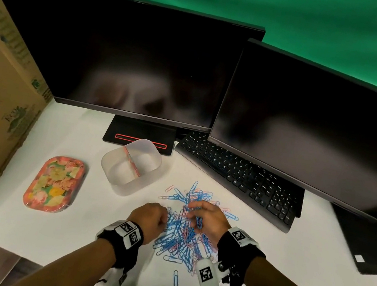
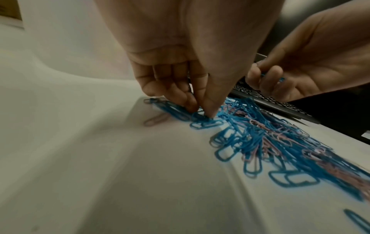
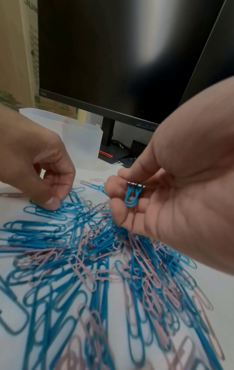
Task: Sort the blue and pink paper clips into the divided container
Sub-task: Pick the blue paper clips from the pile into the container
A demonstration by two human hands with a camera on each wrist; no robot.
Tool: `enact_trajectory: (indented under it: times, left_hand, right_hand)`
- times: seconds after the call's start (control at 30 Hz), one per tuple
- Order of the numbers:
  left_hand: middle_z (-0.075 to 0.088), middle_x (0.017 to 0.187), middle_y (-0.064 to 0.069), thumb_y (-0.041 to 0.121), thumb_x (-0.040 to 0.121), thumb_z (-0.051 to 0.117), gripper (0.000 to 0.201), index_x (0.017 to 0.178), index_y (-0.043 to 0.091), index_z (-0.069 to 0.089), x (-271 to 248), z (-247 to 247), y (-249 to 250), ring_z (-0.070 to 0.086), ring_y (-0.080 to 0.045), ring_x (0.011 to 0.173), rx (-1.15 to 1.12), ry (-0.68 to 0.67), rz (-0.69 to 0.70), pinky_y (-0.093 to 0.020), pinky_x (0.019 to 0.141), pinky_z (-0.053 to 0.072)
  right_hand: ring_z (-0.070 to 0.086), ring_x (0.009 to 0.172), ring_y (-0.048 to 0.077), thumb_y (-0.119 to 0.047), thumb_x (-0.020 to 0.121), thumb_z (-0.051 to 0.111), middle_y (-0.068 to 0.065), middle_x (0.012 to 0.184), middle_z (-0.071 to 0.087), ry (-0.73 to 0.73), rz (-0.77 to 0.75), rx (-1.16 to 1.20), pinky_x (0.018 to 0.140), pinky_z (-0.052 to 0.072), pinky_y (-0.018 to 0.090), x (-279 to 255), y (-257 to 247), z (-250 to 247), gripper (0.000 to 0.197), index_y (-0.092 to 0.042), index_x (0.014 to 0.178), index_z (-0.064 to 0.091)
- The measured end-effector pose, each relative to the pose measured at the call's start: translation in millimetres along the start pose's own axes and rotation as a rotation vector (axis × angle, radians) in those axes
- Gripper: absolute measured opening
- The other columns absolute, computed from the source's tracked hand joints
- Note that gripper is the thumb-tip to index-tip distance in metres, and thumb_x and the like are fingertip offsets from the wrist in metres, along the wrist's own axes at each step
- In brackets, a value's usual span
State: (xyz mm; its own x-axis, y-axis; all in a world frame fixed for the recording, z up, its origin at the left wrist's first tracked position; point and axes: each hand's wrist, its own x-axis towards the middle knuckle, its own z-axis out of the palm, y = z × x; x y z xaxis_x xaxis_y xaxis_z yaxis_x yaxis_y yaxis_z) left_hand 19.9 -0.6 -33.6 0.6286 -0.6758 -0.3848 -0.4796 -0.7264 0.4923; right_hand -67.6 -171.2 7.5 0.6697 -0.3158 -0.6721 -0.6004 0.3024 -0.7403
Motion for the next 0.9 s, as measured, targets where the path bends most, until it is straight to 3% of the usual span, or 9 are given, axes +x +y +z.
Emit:
enact_trajectory:
  times: [0.1, 0.2, 0.33, 0.43, 0.5, 0.6, 0.73, 0.9]
  left_hand:
    - [0.065, 0.077, 0.008, 0.022, 0.080, 0.058, 0.004, 0.078, 0.024, 0.060, -0.9, -3.8, 2.2, 0.063, -0.017, 0.079, -0.124, 0.013, 0.005, -0.024, 0.071, 0.048]
    - [0.068, 0.069, 0.004, 0.011, 0.078, 0.060, 0.012, 0.077, 0.023, 0.061, -2.9, -11.4, 5.6, 0.064, -0.015, 0.065, -0.359, 0.033, -0.028, -0.021, 0.064, 0.049]
    - [0.068, 0.072, 0.004, 0.006, 0.076, 0.057, 0.041, 0.102, 0.037, 0.057, -10.9, -24.6, 2.9, 0.063, -0.009, 0.064, -0.607, 0.019, -0.052, -0.021, 0.069, 0.050]
    - [0.064, 0.069, 0.000, 0.004, 0.080, 0.058, 0.027, 0.102, 0.019, 0.065, -17.4, -39.5, 3.8, 0.062, -0.013, 0.057, -0.889, 0.049, -0.115, -0.027, 0.066, 0.054]
    - [0.060, 0.069, -0.007, -0.005, 0.089, 0.056, 0.016, 0.093, 0.006, 0.067, -20.8, -53.6, 2.7, 0.062, -0.016, 0.056, -1.054, 0.128, -0.190, -0.027, 0.063, 0.057]
    - [0.059, 0.073, -0.016, -0.010, 0.088, 0.055, 0.009, 0.092, -0.009, 0.063, -25.3, -78.4, -4.4, 0.062, -0.022, 0.058, -1.208, 0.263, -0.294, -0.029, 0.062, 0.059]
    - [0.062, 0.067, -0.017, -0.010, 0.087, 0.053, 0.012, 0.081, -0.001, 0.059, -26.3, -112.0, -20.0, 0.064, -0.027, 0.055, -1.276, 0.391, -0.430, -0.031, 0.056, 0.059]
    - [0.064, 0.071, -0.019, -0.004, 0.090, 0.054, 0.006, 0.086, 0.001, 0.055, -21.0, -131.7, -36.0, 0.066, -0.022, 0.046, -1.268, 0.423, -0.570, -0.032, 0.051, 0.059]
  right_hand:
    - [0.041, 0.047, 0.013, 0.005, 0.086, 0.045, 0.007, 0.069, 0.058, 0.001, 0.009, -0.119, 0.043, 0.026, 0.020, 0.4, -3.0, 1.9, 0.025, -0.008, 0.095, 0.065]
    - [0.036, 0.047, 0.012, -0.001, 0.089, 0.046, 0.003, 0.066, 0.053, -0.022, 0.022, -0.187, 0.041, 0.023, 0.019, -0.4, -6.5, 4.0, 0.021, -0.011, 0.091, 0.064]
    - [0.041, 0.047, 0.016, -0.003, 0.092, 0.049, 0.007, 0.065, 0.052, -0.045, 0.031, -0.092, 0.041, 0.028, 0.020, -2.1, -14.4, 9.8, 0.014, -0.008, 0.090, 0.062]
    - [0.047, 0.050, 0.018, -0.003, 0.093, 0.049, 0.009, 0.066, 0.055, -0.097, 0.045, -0.010, 0.044, 0.034, 0.023, -6.6, -31.8, 18.2, 0.011, -0.004, 0.093, 0.061]
    - [0.049, 0.052, 0.020, -0.002, 0.093, 0.050, 0.012, 0.069, 0.055, -0.155, 0.026, 0.018, 0.045, 0.036, 0.025, -8.5, -49.2, 29.0, 0.010, -0.001, 0.097, 0.060]
    - [0.051, 0.055, 0.022, 0.000, 0.092, 0.049, 0.015, 0.072, 0.056, -0.218, -0.022, 0.009, 0.045, 0.039, 0.026, -5.0, -77.8, 53.4, 0.014, 0.002, 0.101, 0.059]
    - [0.053, 0.058, 0.023, -0.002, 0.092, 0.051, 0.015, 0.072, 0.057, -0.327, -0.042, -0.044, 0.046, 0.042, 0.024, 6.5, -110.2, 96.8, 0.009, -0.002, 0.096, 0.059]
    - [0.049, 0.059, 0.021, -0.003, 0.093, 0.047, 0.013, 0.072, 0.051, -0.370, 0.010, -0.152, 0.051, 0.044, 0.027, 27.3, -124.7, 145.6, 0.007, -0.001, 0.093, 0.053]
